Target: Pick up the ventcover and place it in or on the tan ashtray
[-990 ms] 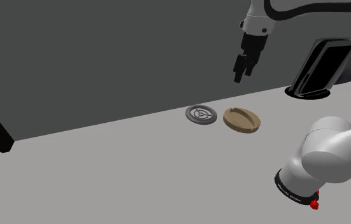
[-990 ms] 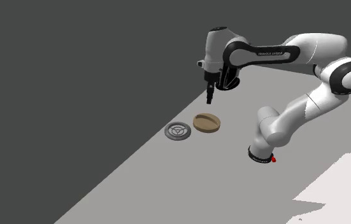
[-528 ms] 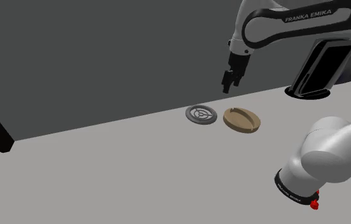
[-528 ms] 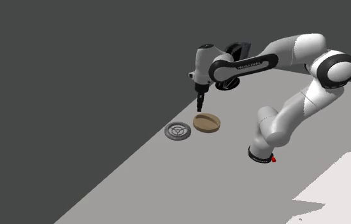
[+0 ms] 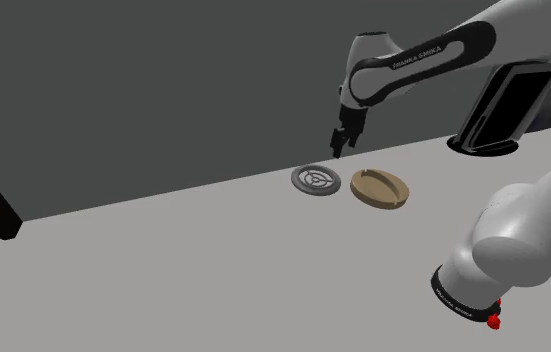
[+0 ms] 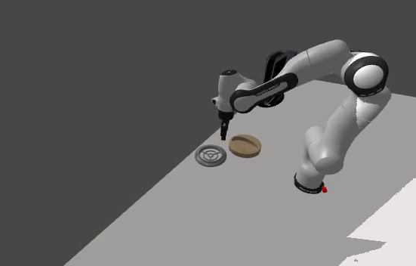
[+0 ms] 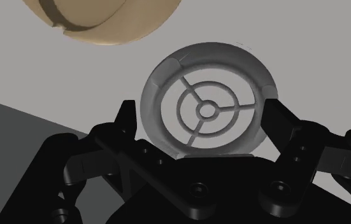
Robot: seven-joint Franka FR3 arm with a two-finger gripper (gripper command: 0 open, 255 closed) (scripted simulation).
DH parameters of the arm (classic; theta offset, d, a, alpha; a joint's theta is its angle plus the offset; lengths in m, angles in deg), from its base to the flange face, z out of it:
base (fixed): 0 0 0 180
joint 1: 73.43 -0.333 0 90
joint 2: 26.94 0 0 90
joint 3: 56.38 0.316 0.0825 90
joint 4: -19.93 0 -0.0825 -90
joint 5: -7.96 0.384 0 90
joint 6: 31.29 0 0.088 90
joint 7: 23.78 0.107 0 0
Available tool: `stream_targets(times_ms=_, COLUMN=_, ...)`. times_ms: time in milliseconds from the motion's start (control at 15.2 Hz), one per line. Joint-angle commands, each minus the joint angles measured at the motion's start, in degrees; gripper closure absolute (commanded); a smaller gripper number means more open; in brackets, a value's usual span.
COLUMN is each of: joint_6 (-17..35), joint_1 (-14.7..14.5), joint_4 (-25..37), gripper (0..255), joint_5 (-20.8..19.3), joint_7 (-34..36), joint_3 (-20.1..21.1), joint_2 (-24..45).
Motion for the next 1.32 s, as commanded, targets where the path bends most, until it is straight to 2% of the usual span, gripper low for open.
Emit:
stream_targets(times_ms=0, joint_6=3.9, joint_1=0.0, joint_4=0.3, gripper=0, joint_5=0.1, joint_7=-0.6, joint_3=-0.7, joint_2=3.8)
stream_targets(times_ms=396, joint_6=13.2, joint_1=0.2, joint_4=4.5, gripper=0, joint_5=2.5, joint_7=-3.8, joint_3=-2.4, joint_2=16.7)
stream_targets(times_ms=858, joint_6=18.7, joint_1=0.4, joint_4=3.3, gripper=0, joint_5=3.6, joint_7=-4.7, joint_3=-2.6, joint_2=21.1)
stream_targets(times_ms=1254, joint_6=19.2, joint_1=0.5, joint_4=3.2, gripper=0, joint_5=3.8, joint_7=-4.8, joint_3=-2.6, joint_2=21.5)
